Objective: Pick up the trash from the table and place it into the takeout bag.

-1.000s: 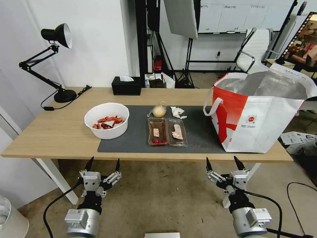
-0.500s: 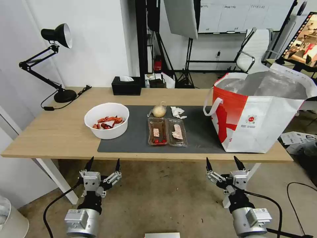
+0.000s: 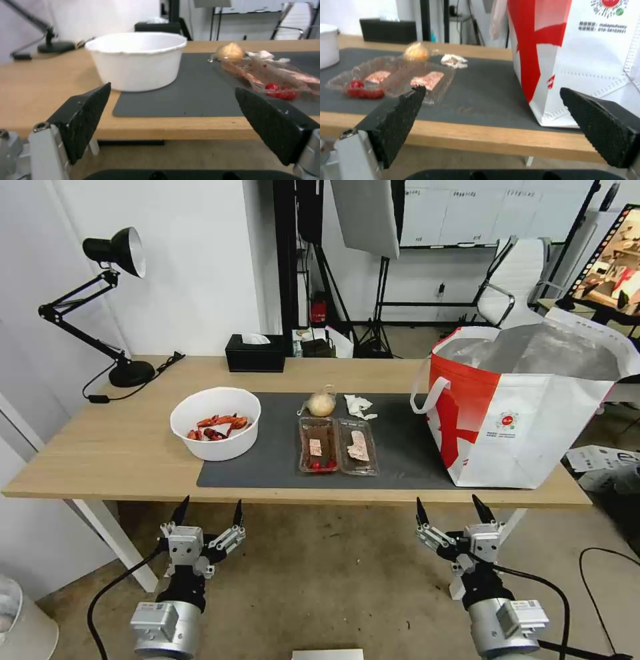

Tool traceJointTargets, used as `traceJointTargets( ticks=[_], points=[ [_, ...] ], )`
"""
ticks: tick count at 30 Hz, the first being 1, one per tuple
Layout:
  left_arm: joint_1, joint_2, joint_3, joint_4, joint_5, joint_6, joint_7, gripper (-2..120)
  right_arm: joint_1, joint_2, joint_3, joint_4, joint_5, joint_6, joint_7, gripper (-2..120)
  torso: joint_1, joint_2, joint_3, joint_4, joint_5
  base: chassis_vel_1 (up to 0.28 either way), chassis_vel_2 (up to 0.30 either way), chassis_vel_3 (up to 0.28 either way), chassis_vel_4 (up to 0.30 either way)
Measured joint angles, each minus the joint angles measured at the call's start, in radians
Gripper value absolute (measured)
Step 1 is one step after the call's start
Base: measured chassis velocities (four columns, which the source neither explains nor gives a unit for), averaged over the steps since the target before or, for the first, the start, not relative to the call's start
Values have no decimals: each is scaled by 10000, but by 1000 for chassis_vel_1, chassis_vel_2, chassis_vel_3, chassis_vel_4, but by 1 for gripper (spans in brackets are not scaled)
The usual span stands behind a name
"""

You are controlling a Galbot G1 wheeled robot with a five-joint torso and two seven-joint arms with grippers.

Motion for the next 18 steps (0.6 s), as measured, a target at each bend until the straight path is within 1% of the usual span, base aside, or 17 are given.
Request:
traceJointTargets(
  ticks=[1, 2, 3, 4, 5, 6, 7, 9, 18],
  points=[
    [0, 0, 0, 0, 0, 0, 0, 100, 0, 0, 0, 0, 0, 0, 0, 100, 0, 0, 0, 0, 0, 0, 0, 0, 0],
    [74, -133, 3, -269, -366, 559, -181, 100, 41, -496, 217, 127, 507, -458, -60, 100, 0, 0, 0, 2, 2, 0, 0, 0, 0],
    [100, -182, 6, -367, -501, 749, -254, 100, 58, -718, 320, 184, 739, -664, -87, 100, 1, 0, 0, 2, 2, 0, 0, 0, 0],
    [100, -182, 6, -367, -501, 749, -254, 100, 58, -718, 320, 184, 739, -664, -87, 100, 1, 0, 0, 2, 2, 0, 0, 0, 0],
    [162, -419, 66, -441, -754, 545, -436, 100, 107, -1313, 584, 341, 1359, -1222, -163, 100, 0, 0, 0, 3, 2, 0, 0, 0, 0],
    [183, -500, 121, -441, -816, 264, -442, 100, 154, -1881, 843, 483, 1945, -1701, -240, 100, 1, 0, 0, 4, -3, 0, 0, 0, 0],
    [183, -500, 121, -441, -816, 264, -442, 100, 154, -1881, 843, 483, 1945, -1701, -240, 100, 1, 0, 0, 4, -3, 0, 0, 0, 0],
    [193, -542, 148, -404, -779, -310, -275, 100, 192, -2160, 931, 535, 2429, -1432, -477, 100, 1, 0, 0, 2, 2, 0, 0, 0, 0],
    [279, -538, 161, -377, -724, -478, -125, 100, 118, -2084, 884, 535, 2445, -1172, -622, 100, 0, 0, 1, 0, 0, 0, 0, 0, 0]
  ],
)
